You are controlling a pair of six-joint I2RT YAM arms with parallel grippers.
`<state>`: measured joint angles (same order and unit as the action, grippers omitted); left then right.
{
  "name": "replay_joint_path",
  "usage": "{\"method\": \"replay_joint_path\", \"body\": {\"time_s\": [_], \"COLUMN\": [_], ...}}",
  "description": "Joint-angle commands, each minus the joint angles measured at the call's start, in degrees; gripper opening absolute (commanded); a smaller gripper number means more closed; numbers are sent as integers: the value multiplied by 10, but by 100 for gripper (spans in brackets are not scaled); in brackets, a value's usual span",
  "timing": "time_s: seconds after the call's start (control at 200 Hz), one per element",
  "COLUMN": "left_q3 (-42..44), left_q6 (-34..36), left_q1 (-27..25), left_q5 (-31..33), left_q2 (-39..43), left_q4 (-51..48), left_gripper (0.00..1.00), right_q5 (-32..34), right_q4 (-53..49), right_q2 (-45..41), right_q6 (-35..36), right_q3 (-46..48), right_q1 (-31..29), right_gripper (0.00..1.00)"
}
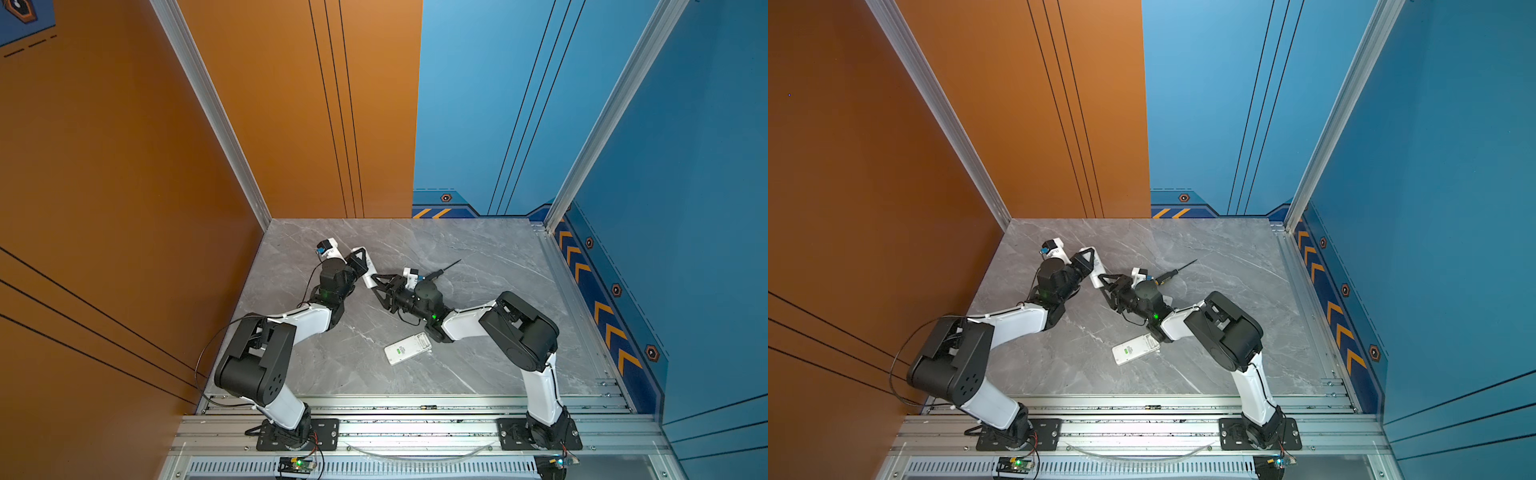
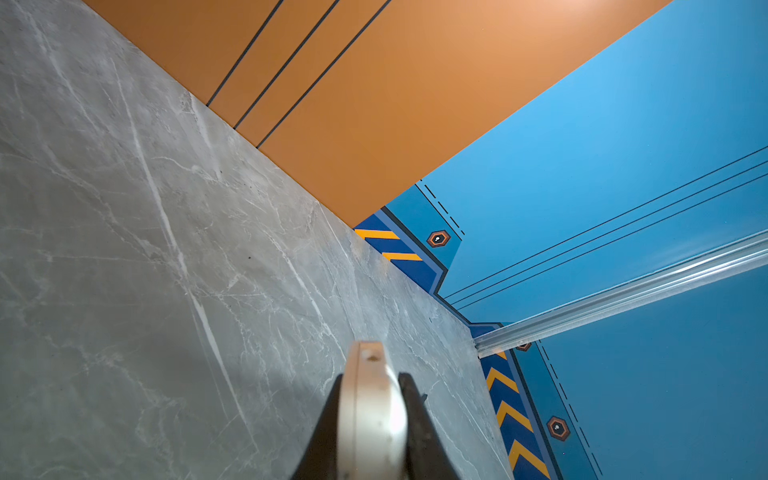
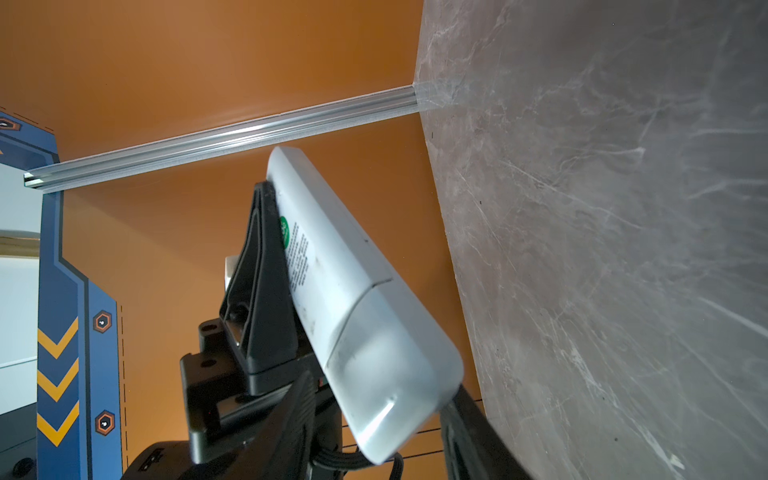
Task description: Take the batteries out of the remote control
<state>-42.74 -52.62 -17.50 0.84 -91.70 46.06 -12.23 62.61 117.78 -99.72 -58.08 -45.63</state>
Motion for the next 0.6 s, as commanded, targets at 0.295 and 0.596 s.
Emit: {"method": "replay_joint_path", "body": {"time_s": [0.295,0.596], "left_q3": [0,-4], "left_q6": [-5,-5], "left_q1": [-3,4], "left_q5": [-5,-6], "left_q2": [-12,-8], "left_q4": [27,25], "left_gripper": [0,0], "right_q5": [7,7], "right_q4": [29,36], "right_q2": [20,19], "right_q6": [-12,-13], "right_q3": [1,8], "right_q1": [-3,-5], "right_gripper": [32,19]}}
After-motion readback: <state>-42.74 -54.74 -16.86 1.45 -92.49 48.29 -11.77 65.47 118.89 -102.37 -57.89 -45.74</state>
